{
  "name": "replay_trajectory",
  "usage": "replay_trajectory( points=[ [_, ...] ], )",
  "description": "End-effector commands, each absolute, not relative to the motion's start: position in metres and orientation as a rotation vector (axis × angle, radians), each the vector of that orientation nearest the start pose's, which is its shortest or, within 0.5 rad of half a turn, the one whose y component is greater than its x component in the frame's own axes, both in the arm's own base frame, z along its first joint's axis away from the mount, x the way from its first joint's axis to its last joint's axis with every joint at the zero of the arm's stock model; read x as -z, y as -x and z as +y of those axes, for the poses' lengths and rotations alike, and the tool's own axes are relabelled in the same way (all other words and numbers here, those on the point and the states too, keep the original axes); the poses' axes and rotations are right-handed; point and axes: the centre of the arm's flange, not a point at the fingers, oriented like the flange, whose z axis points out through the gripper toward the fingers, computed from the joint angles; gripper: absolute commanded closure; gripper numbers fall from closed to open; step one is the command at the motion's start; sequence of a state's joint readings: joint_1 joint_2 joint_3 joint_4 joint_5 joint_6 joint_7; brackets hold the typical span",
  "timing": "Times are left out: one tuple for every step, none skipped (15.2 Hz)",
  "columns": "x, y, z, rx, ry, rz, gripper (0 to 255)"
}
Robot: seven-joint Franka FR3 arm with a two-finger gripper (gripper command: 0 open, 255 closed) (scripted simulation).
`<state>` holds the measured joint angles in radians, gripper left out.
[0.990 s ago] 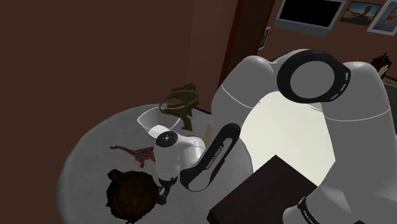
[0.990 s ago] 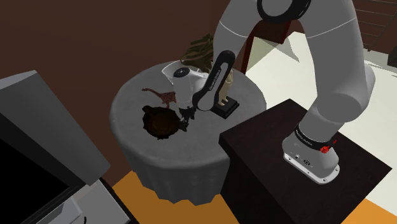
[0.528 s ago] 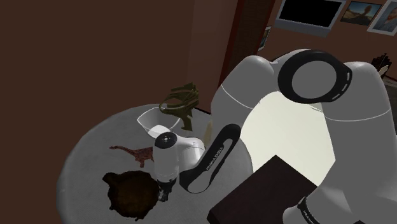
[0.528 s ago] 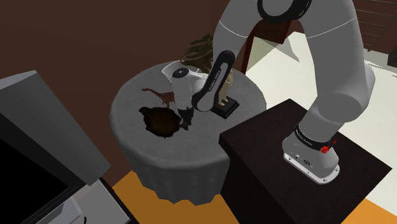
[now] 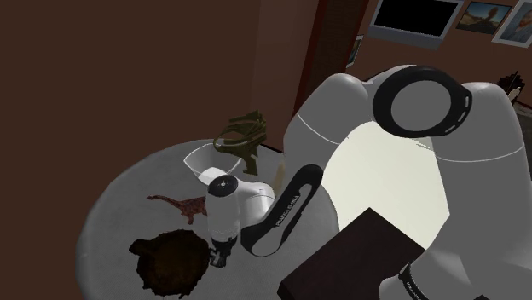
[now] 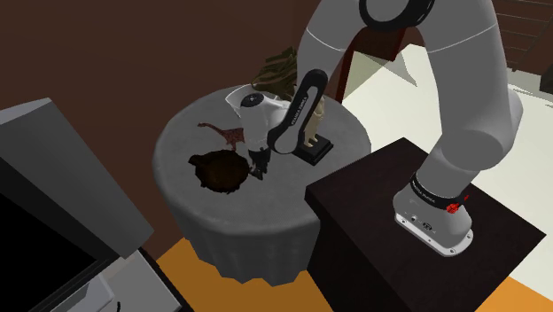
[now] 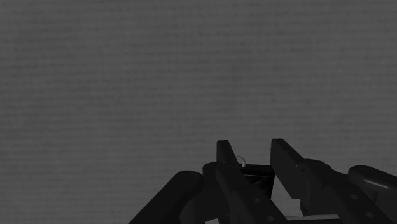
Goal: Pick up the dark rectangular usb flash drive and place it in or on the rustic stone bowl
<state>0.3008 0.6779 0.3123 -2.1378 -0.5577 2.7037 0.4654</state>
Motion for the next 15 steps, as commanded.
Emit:
replay_trajectory(
  points=[
    [-0.100, -0.428, 0.334, -0.032, 3.041, -0.937, 255],
    [-0.105, -0.428, 0.334, -0.032, 3.041, -0.937, 255],
    [-0.110, -0.428, 0.334, -0.032, 3.041, -0.937, 255],
    [-0.116, -0.428, 0.334, -0.032, 3.041, -0.937, 255],
    [-0.121, -0.428, 0.334, -0.032, 3.041, -0.937, 255],
    [-0.126, -0.428, 0.334, -0.032, 3.041, -0.937, 255],
    [-0.132, -0.428, 0.334, -0.032, 3.041, -0.937, 255],
    [-0.137, -0.428, 0.334, -0.032, 3.041, -0.937, 255],
    [-0.142, -0.428, 0.334, -0.032, 3.041, -0.937, 255],
    [-0.147, -0.428, 0.334, -0.032, 3.041, -0.937, 255],
    [-0.153, -0.428, 0.334, -0.032, 3.041, -0.937, 255],
    [-0.158, -0.428, 0.334, -0.032, 3.041, -0.937, 255],
    [-0.163, -0.428, 0.334, -0.032, 3.041, -0.937, 255],
    [-0.169, -0.428, 0.334, -0.032, 3.041, -0.937, 255],
    [-0.174, -0.428, 0.334, -0.032, 3.041, -0.937, 255]
  ],
)
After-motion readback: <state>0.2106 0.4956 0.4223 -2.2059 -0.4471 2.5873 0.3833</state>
